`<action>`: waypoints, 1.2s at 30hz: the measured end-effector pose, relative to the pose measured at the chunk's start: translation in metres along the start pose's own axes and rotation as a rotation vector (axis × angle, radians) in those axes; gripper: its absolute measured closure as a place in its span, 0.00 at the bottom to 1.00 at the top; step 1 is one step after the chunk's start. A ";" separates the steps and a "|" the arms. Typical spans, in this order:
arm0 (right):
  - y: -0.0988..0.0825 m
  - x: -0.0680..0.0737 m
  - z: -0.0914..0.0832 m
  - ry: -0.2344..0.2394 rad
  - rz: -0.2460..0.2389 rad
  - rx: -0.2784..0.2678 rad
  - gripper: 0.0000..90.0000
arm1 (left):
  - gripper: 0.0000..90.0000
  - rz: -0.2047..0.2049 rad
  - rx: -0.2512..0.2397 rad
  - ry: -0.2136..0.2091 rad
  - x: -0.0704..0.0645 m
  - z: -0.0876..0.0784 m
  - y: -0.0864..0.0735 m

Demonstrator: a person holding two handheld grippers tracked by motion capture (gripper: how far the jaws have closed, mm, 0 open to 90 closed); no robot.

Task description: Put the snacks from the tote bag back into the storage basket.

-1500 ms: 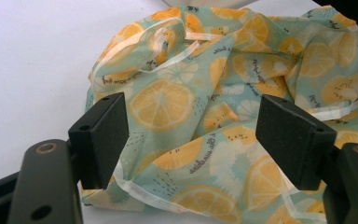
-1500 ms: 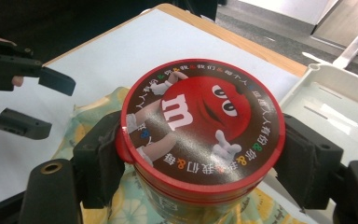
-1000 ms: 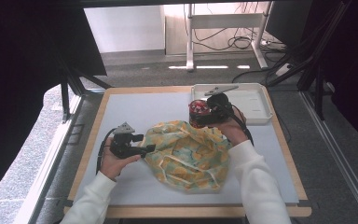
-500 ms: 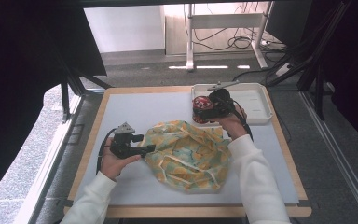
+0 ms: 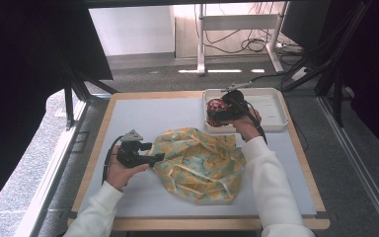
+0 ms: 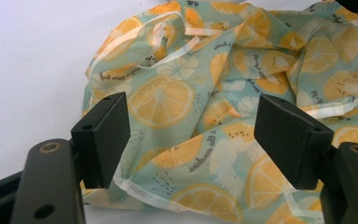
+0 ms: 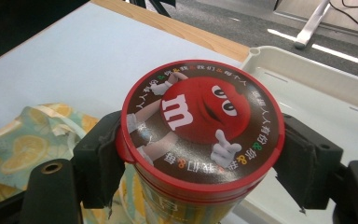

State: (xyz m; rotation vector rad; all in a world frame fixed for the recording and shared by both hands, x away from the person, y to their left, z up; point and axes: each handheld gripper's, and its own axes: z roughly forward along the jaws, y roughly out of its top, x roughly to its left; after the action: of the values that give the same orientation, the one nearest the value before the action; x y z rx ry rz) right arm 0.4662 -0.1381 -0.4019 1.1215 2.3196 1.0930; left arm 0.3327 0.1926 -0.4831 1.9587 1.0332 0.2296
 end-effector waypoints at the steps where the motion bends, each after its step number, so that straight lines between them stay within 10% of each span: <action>1: 0.000 -0.001 0.002 -0.002 0.002 0.001 0.27 | 0.30 0.000 0.000 0.000 0.000 0.000 0.000; 36: -0.009 -0.030 0.049 -0.064 0.041 0.031 0.27 | 0.30 0.002 0.010 0.000 0.001 0.002 -0.001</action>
State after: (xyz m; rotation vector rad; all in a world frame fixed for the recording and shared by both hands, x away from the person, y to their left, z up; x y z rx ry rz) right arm 0.5090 -0.1412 -0.4412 1.2031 2.2809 1.0238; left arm 0.3340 0.1924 -0.4853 1.9690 1.0342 0.2264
